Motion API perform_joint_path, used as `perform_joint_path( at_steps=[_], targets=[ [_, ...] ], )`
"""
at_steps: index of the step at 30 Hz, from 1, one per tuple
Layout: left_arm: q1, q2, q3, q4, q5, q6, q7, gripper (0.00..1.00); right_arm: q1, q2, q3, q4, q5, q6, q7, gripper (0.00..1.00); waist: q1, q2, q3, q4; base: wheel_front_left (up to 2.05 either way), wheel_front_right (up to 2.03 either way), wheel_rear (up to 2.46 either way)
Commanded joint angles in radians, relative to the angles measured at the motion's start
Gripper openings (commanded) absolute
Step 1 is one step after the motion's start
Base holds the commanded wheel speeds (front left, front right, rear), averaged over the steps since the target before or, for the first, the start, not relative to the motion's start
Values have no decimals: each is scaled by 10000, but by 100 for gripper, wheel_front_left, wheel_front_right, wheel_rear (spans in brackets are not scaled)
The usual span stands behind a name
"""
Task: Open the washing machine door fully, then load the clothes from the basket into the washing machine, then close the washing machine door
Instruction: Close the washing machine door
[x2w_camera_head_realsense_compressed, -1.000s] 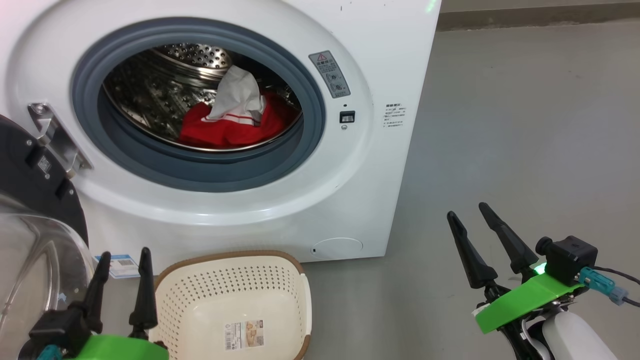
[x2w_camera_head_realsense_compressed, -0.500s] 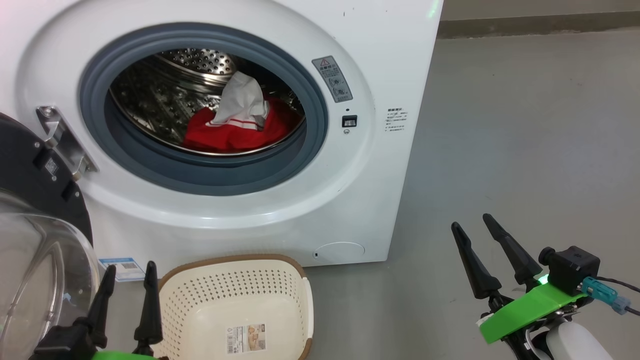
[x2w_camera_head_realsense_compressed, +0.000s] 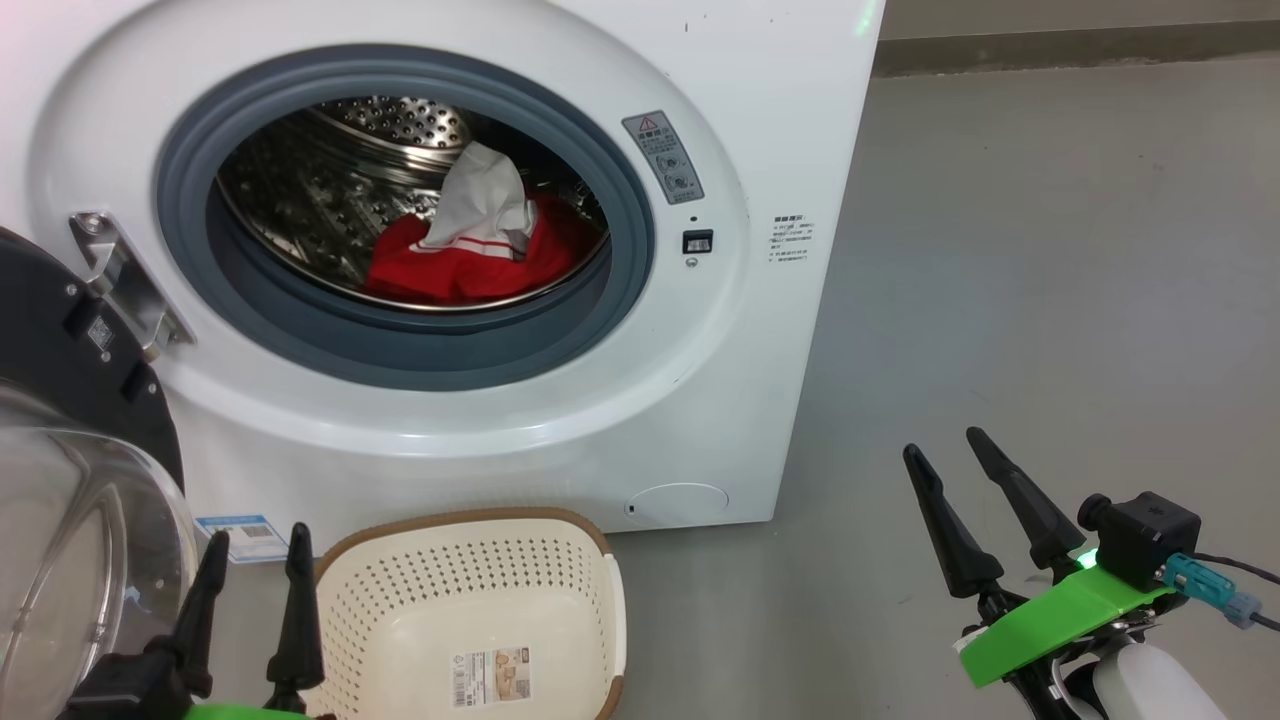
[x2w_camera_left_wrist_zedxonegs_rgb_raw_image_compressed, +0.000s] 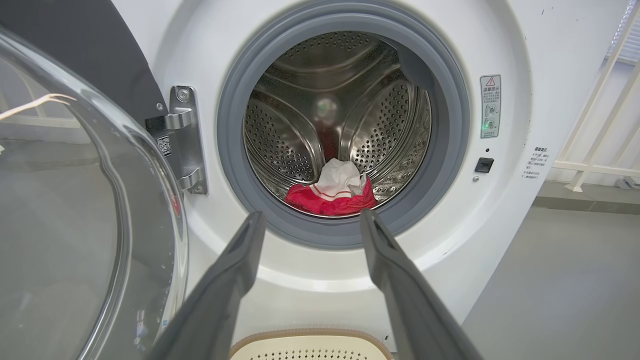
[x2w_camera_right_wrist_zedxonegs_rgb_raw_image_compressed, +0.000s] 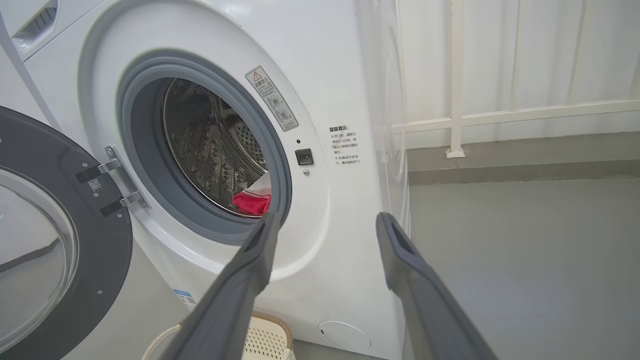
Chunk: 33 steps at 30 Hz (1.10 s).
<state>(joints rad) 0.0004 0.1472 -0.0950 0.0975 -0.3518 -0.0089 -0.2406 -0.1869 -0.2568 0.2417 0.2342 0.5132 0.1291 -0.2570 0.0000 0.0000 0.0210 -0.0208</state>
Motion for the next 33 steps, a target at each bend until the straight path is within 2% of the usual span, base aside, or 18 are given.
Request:
perform_joint_path(
  at_steps=[1,23,33],
  targets=[
    [-154,207,332,-266,86,71,-121,100,-104,-116,140,-219,21,16,-48,100,0,0,-2,0,0,0,0],
    [-135,245,266,-189,-31,155,-151,100,-143,-166,176,-189,45,16,-48,100,0,0,-25,-4,-1,1,0],
    [-56,288,194,-205,-27,197,-161,100,-125,-167,237,-165,53,16,-48,100,0,0,-73,-37,-91,91,0]
  ],
)
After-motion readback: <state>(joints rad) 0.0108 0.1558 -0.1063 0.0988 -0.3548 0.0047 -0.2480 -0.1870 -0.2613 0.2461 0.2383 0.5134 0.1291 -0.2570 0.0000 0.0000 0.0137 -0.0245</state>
